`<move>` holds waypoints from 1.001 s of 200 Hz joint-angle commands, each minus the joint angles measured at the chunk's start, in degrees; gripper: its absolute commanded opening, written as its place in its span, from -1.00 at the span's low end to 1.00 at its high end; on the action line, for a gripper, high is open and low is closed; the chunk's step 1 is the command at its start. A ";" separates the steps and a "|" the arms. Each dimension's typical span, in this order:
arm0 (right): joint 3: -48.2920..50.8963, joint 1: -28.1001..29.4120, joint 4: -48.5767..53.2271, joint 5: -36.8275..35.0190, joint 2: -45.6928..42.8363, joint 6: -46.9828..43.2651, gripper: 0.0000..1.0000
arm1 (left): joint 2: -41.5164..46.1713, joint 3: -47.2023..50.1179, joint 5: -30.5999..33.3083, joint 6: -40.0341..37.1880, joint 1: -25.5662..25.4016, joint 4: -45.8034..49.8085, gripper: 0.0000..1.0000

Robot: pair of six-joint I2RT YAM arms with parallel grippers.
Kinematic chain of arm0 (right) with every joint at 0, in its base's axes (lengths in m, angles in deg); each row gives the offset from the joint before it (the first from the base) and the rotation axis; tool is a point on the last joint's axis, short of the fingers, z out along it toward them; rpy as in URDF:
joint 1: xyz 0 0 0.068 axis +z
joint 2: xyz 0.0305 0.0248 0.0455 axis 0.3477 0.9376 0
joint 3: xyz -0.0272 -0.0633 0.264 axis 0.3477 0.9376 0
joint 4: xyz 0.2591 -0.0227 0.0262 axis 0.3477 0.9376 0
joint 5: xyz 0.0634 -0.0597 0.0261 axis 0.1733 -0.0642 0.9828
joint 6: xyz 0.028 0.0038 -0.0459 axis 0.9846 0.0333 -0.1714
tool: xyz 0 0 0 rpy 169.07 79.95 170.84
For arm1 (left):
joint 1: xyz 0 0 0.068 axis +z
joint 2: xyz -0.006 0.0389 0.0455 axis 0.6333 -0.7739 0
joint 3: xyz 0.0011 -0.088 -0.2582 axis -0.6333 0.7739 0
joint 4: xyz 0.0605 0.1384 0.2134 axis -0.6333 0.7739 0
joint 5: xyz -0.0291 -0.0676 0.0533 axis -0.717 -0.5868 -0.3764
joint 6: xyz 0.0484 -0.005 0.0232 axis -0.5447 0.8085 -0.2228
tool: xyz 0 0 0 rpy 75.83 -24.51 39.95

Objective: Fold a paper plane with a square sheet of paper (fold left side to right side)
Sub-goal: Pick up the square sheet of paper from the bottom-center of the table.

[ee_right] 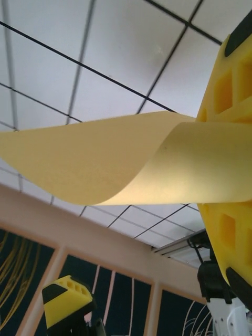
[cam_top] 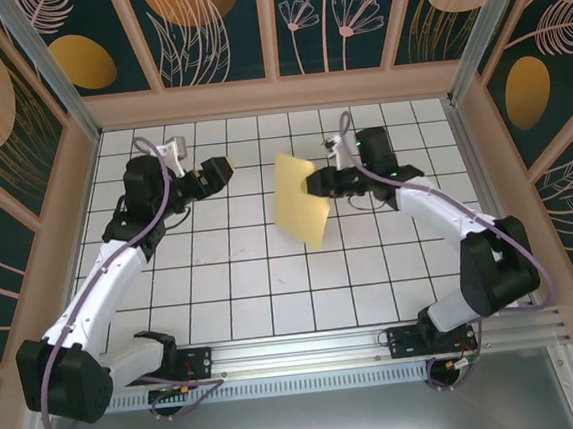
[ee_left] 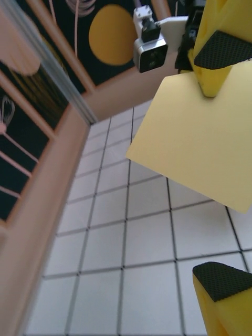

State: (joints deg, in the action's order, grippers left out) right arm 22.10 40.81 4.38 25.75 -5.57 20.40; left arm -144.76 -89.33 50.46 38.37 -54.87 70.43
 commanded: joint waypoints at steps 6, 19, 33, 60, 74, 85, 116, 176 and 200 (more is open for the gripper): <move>-6.29 -3.45 5.78 8.95 -4.00 -9.49 -0.36 | -2.34 -7.03 -9.04 -7.49 -0.40 -4.37 0.92; -9.31 -4.81 8.65 10.26 -4.70 -11.75 -0.36 | -2.80 -8.10 -11.88 -9.75 -0.40 -5.82 0.93; -12.59 -5.55 11.45 11.21 -5.24 -14.09 -0.36 | -3.64 -9.07 -14.82 -11.96 -0.40 -6.80 0.94; -18.29 -5.92 15.01 12.64 -5.71 -16.47 -0.36 | -6.06 -11.12 -19.15 -15.05 -0.40 -6.52 0.96; -21.05 -5.82 16.50 13.77 -5.79 -17.28 -0.36 | -6.95 -11.90 -21.47 -16.48 -0.42 -6.48 0.97; -22.81 -5.75 17.03 14.57 -6.13 -17.51 -0.37 | -7.48 -12.38 -22.43 -17.19 -0.38 -6.31 0.97; -24.35 -5.54 17.59 14.25 -6.49 -17.65 -0.49 | -8.43 -11.91 -23.19 -16.58 -0.37 -6.88 0.97; -24.64 -5.36 17.12 15.66 -6.55 -15.87 -0.49 | -8.12 -7.18 -23.95 -16.81 -0.74 -7.05 0.97; -25.95 -5.16 16.68 16.75 -7.29 -15.02 -0.49 | -8.19 -6.22 -24.66 -16.78 -1.48 -8.06 0.97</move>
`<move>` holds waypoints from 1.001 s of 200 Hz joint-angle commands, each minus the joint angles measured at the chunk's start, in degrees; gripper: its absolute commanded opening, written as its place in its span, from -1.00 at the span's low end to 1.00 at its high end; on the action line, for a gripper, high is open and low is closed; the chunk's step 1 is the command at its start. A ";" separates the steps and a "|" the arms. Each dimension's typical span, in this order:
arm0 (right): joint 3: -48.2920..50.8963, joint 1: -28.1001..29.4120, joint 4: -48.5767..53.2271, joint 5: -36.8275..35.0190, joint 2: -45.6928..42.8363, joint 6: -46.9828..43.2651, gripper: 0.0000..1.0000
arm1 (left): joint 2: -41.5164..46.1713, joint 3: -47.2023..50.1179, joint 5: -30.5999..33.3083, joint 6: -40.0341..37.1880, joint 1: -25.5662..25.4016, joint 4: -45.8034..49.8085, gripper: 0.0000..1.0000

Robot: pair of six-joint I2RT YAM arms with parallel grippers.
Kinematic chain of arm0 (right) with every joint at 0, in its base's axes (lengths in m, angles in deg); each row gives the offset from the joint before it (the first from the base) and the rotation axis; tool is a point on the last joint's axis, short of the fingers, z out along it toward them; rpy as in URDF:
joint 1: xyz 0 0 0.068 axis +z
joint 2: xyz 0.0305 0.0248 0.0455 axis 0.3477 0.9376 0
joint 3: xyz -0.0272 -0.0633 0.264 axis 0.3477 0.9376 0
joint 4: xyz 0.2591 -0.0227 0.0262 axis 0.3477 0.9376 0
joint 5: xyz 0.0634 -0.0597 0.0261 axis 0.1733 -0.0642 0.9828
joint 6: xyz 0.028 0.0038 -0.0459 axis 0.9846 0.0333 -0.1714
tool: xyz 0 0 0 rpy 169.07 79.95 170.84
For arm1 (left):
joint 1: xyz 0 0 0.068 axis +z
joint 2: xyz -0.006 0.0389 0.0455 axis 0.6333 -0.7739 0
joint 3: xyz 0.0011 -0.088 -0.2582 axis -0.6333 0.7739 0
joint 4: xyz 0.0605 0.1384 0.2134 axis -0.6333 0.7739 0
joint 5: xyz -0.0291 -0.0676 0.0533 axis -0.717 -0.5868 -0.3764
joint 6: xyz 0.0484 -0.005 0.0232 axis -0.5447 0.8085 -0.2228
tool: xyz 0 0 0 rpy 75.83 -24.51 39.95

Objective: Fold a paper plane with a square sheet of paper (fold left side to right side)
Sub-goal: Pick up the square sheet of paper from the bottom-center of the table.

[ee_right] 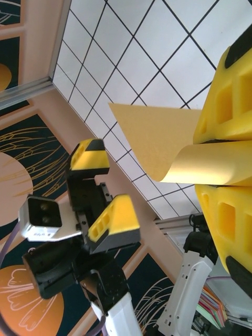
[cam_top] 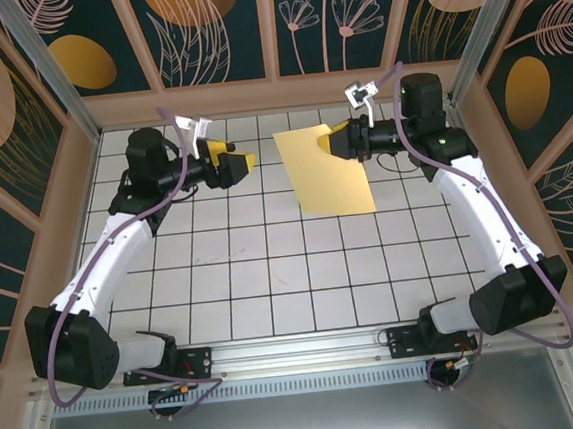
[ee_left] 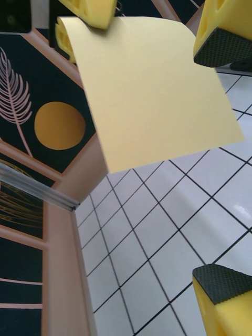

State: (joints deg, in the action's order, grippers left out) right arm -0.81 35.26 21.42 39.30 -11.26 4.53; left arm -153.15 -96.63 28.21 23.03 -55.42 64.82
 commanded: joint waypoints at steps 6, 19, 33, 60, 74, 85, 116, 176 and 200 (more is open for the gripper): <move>-3.55 0.40 -0.45 3.44 -1.72 1.15 -0.49 | -0.02 1.19 -2.65 -1.23 -1.19 -3.00 0.96; -4.85 0.89 -0.34 3.78 -1.85 1.47 -0.49 | -0.32 1.06 -3.10 -0.95 -1.89 -3.74 0.97; -6.27 1.64 -0.15 3.81 -1.92 1.61 -0.50 | -0.80 0.62 -3.58 -1.04 -2.71 -4.07 0.97; -8.39 3.16 -0.57 4.02 -2.20 2.10 -0.49 | -1.09 0.34 -5.66 0.34 -4.14 -7.08 0.97; -9.06 3.88 -1.27 4.07 -2.36 2.72 -0.50 | -1.01 0.43 -7.21 2.31 -4.53 -9.86 0.97; -9.49 4.46 -2.12 4.47 -2.56 3.50 -0.49 | -0.79 0.38 -8.36 3.58 -4.68 -11.61 0.97; -9.83 5.70 -4.86 5.29 -3.68 5.12 -0.49 | 0.62 0.34 -10.18 5.78 -5.67 -15.09 0.97; -8.87 6.67 -8.08 5.50 -5.20 7.02 -0.50 | -0.10 -0.28 -13.37 10.07 -7.11 -20.38 0.82; -7.62 6.63 -7.66 3.18 -5.16 6.46 -0.49 | -0.38 -1.13 -15.33 10.43 -8.72 -21.21 0.33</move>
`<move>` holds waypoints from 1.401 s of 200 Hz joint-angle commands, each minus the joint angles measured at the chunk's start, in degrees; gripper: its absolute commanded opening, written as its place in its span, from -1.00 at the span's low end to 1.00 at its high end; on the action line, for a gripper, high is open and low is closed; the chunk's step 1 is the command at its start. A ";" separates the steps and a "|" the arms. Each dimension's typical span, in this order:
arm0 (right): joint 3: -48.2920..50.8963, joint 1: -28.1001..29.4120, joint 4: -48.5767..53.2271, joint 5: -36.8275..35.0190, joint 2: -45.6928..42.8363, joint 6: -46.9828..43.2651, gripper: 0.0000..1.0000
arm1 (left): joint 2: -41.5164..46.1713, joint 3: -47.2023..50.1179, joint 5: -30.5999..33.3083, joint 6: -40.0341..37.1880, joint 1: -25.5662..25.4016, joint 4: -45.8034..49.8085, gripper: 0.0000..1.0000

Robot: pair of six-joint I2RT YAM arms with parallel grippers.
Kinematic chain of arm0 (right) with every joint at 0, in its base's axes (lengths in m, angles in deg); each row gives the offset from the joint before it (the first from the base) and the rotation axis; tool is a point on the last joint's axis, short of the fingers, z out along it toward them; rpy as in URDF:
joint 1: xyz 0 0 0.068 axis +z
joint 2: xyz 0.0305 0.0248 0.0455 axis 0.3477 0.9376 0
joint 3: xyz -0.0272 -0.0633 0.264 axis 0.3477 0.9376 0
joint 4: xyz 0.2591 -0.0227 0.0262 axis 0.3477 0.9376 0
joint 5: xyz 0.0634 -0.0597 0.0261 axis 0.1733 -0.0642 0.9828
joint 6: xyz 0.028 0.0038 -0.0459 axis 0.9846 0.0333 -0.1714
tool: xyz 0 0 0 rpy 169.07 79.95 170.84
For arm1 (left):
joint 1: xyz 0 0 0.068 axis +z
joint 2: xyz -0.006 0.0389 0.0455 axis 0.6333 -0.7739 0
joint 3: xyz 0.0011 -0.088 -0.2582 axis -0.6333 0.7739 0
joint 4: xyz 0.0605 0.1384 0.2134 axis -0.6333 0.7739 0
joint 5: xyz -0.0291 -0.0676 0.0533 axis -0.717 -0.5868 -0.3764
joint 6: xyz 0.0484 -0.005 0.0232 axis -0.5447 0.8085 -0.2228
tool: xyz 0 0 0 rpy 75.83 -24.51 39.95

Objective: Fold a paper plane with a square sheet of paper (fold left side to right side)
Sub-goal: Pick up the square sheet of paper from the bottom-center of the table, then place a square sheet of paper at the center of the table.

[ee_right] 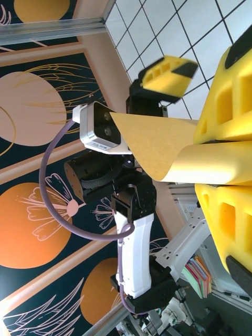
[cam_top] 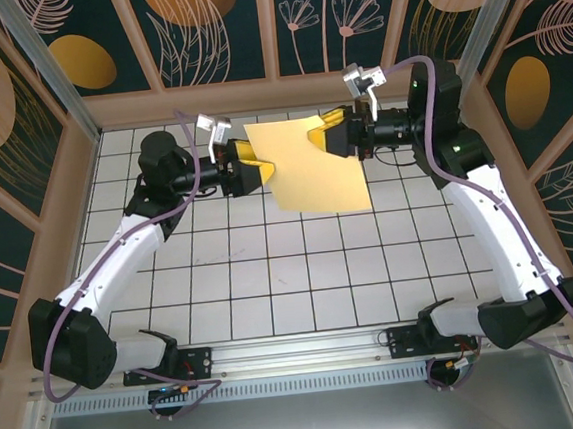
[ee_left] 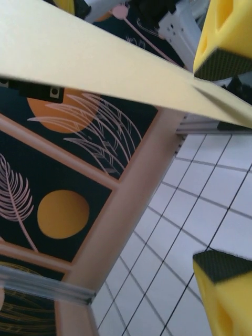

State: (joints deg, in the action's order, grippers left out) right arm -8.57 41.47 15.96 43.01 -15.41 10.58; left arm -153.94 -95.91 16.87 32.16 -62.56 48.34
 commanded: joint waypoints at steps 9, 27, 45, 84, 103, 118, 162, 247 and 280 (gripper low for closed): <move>0.64 0.35 -2.11 -1.56 -1.06 0.47 -0.49 | 0.51 -2.10 -4.32 1.33 -1.69 -4.69 0.10; 1.69 -0.21 -1.85 -3.81 -1.22 0.54 -0.48 | 0.70 -2.36 -3.78 0.56 -1.71 -3.08 -0.36; 2.68 -1.60 -0.88 -6.52 -1.40 0.46 -0.47 | 0.71 -2.58 -1.98 -1.24 -1.73 0.65 -0.65; 6.94 -4.08 1.56 -13.23 -1.75 -0.18 -0.21 | -0.77 -0.89 1.34 -0.12 -1.77 3.50 -1.00; 9.67 -5.09 4.18 -19.41 -1.80 -1.18 0.12 | -2.21 -0.10 3.67 0.01 -1.71 7.08 -1.00; 12.45 -5.83 5.35 -24.60 -2.03 -1.16 0.36 | -3.57 1.05 5.67 -0.27 -1.75 10.09 -1.00; 21.75 -6.96 5.36 -35.27 -2.97 1.00 0.64 | -10.42 3.22 11.75 -3.43 -1.77 23.03 -1.00; 38.32 2.87 -7.94 -38.50 9.21 18.15 0.25 | -29.35 -5.05 25.96 -11.42 -1.34 40.42 -1.00; 39.20 5.68 -14.02 -37.95 16.19 24.42 0.05 | -30.65 -6.48 29.17 -12.74 -1.08 42.27 -1.00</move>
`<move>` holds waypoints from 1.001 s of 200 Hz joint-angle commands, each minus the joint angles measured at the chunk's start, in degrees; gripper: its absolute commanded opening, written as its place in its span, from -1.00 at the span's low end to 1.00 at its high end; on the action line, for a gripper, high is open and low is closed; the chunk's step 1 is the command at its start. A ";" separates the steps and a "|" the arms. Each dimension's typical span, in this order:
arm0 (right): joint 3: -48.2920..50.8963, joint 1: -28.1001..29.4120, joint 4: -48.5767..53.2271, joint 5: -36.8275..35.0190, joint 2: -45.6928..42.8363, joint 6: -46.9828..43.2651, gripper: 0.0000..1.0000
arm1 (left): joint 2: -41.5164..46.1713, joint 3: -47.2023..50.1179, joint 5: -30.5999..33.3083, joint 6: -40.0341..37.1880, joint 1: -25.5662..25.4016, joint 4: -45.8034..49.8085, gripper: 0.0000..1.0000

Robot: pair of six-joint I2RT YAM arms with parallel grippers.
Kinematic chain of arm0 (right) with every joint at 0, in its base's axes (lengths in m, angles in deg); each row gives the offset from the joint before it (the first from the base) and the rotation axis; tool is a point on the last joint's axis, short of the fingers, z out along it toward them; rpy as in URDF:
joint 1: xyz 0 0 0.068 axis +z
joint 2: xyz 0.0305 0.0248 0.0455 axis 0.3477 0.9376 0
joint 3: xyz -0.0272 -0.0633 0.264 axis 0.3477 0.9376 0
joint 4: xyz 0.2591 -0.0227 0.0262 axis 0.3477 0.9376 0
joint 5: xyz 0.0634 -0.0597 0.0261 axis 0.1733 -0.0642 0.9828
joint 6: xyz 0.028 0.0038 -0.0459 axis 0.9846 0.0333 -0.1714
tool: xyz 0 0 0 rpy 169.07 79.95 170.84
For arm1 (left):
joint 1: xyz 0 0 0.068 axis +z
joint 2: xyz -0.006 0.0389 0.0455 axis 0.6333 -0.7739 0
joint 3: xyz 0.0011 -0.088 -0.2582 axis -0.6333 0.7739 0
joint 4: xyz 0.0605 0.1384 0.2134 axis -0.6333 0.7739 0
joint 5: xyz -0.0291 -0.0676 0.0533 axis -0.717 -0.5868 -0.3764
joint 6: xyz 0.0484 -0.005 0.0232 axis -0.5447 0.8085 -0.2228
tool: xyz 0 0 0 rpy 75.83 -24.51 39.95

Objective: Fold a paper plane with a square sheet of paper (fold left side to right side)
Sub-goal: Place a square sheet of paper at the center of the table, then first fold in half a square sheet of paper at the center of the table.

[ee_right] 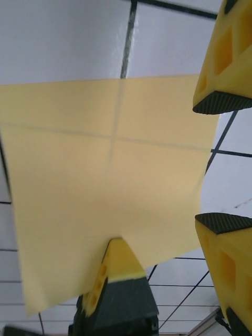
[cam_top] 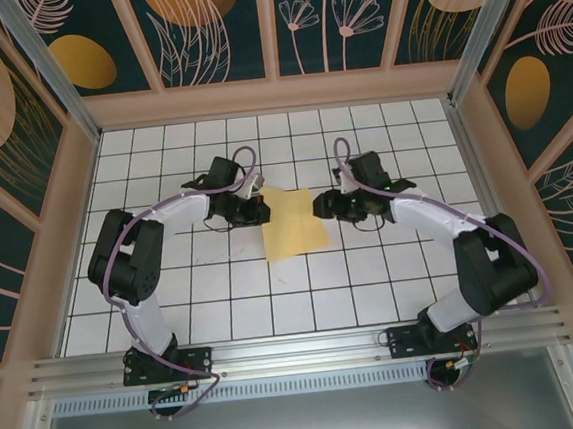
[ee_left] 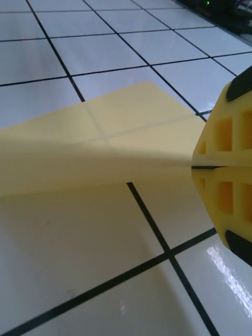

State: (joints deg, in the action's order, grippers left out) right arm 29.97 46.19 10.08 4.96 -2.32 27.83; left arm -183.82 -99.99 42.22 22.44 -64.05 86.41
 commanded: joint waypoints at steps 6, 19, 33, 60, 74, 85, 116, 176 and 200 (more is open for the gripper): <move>0.77 1.06 -9.02 0.19 4.32 8.06 0.04 | -0.87 -2.49 4.19 -3.25 0.41 4.44 -1.00; 0.48 1.14 -10.64 0.94 6.72 9.01 0.02 | -0.96 -2.54 4.00 -3.47 0.50 4.77 -1.00; -0.81 1.25 -10.80 0.73 9.37 9.33 0.00 | -1.26 -2.79 3.55 -3.77 0.50 5.05 -1.00; -3.65 1.65 -9.37 -0.13 13.51 8.85 -0.02 | -1.67 -3.63 4.05 -4.14 0.50 5.89 -1.00; -4.40 1.92 -8.98 0.05 14.94 8.56 -0.03 | -2.10 -4.24 4.08 -4.33 0.50 6.30 -1.00; -4.61 2.11 -8.84 0.18 15.67 8.50 -0.03 | -2.40 -4.79 4.16 -4.45 0.50 6.52 -1.00; -5.91 2.70 -4.85 -0.90 17.71 7.50 -0.03 | -3.16 -6.21 3.90 -4.11 0.50 6.80 -0.96; -5.35 3.16 -1.16 -3.01 18.51 7.22 -0.03 | -3.44 -6.46 -4.33 0.21 0.42 2.03 -0.32; -5.30 3.15 -0.80 -3.26 19.20 7.18 -0.03 | -2.77 -5.51 -7.66 2.35 0.41 -0.86 -0.13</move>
State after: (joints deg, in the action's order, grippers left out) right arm 25.20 48.92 5.05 3.91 15.10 35.48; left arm -186.62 -105.35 39.84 22.31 -63.94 89.25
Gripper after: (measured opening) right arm 0.486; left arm 0.407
